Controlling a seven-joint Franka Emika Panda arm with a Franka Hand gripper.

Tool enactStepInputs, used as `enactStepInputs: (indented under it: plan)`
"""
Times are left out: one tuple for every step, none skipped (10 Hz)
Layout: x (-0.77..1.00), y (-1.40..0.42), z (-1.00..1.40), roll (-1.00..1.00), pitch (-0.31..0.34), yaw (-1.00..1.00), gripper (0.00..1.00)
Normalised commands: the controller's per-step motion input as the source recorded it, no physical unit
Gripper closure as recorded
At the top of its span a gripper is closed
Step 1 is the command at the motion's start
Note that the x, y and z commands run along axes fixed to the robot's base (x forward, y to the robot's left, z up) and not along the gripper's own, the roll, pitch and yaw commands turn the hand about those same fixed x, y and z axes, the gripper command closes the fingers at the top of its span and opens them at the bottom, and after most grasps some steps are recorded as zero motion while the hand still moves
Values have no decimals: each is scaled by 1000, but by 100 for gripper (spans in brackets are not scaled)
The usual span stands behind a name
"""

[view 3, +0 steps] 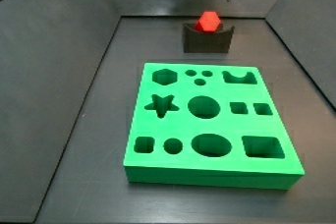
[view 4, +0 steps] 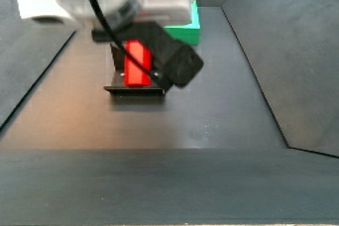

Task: Pick up the hexagon object. Move up. Place the hexagon object on the fixture. Regrasp the hexagon object. Move to above the board. Insert the hexagon object.
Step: Regrasp the hexagon object.

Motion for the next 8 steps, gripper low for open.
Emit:
enactStepInputs:
  plan:
    - [-81, -1000, 936, 1000, 44, 10, 0]
    - [-106, -1000, 890, 1000, 32, 9, 0]
    - [-131, -1000, 838, 1000, 23, 9, 0]
    - [-117, -880, 630, 1000, 16, 8, 0]
    - [-101, -773, 486, 1000, 14, 8, 0]
    - [-67, -542, 179, 1000, 10, 8, 0]
    - [-36, -303, 41, 1000, 7, 9, 0]
    - [-34, -101, 50, 1000, 5, 9, 0]
